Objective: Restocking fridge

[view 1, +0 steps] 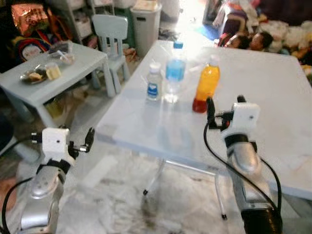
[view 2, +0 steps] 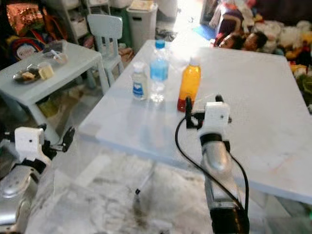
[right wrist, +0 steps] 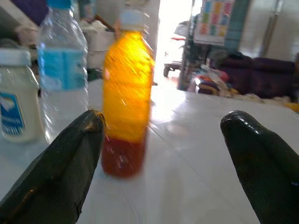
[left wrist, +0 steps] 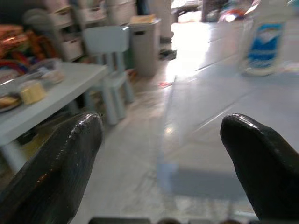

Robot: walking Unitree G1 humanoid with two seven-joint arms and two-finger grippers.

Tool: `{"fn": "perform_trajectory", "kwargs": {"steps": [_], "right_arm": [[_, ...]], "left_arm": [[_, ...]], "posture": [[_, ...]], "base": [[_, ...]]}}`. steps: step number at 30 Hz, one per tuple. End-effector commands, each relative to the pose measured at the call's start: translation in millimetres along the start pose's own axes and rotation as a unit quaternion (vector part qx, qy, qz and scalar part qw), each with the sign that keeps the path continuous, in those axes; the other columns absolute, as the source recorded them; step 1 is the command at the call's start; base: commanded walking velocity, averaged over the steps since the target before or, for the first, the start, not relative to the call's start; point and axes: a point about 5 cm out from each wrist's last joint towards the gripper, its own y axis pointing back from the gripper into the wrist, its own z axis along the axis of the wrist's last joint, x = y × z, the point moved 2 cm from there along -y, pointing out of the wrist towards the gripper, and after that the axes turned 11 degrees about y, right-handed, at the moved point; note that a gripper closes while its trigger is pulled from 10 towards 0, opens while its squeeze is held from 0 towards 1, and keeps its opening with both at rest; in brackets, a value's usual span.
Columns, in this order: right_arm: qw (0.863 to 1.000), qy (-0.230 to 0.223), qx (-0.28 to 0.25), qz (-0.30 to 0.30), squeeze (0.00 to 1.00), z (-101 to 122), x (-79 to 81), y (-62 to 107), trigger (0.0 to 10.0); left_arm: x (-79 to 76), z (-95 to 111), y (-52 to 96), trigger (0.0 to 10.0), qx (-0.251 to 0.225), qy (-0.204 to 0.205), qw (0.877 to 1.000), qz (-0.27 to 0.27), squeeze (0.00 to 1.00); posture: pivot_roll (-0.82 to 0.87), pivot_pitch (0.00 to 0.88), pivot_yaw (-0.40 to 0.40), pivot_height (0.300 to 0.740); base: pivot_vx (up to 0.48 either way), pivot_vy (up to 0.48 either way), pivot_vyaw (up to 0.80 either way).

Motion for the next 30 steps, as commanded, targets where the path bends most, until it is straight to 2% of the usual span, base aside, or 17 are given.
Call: {"fn": "perform_trajectory", "kwargs": {"steps": [1,7,12,17,26,30], "right_arm": [[1.000,-0.004,-0.002,0.010,0.00,4,5.3,3.5,10.0],[0.999,-0.007,0.030,0.024,0.00,-9,9.5,13.7,10.0],[0.998,-0.012,0.042,0.039,0.00,-12,16.4,20.5,10.0],[0.998,-0.012,0.048,0.042,0.00,-13,17.5,20.3,10.0],[0.998,-0.007,0.051,0.044,0.00,-14,16.4,19.3,10.0],[0.998,-0.002,0.048,0.047,0.00,-13,16.3,17.1,10.0]], "left_arm": [[-5.8,0,4.2,10.0,0.002,0.009,1.000,-0.005,0.00],[-18.7,-5,1.1,10.0,0.005,0.023,1.000,-0.017,0.00],[-22.6,-5,-2.4,10.0,0.005,0.030,0.999,-0.022,0.00],[-26.5,-6,-4.7,10.0,0.005,0.035,0.999,-0.029,0.00],[-29.4,-9,-6.2,10.0,0.009,0.034,0.999,-0.030,0.00],[-28.9,-10,-7.3,10.0,0.009,0.030,0.999,-0.025,0.00]], "posture": [[0.02,0.000,0.029,0.740],[0.01,0.000,0.016,0.740],[0.01,0.000,0.011,0.740],[0.00,0.000,0.010,0.740],[0.00,0.000,0.007,0.740],[0.00,0.000,0.007,0.740]], "base": [[0.259,0.000,0.00],[0.266,0.000,0.00],[0.305,0.000,0.00],[0.319,0.000,-0.32],[0.318,0.000,0.00],[0.060,0.000,0.00]]}}
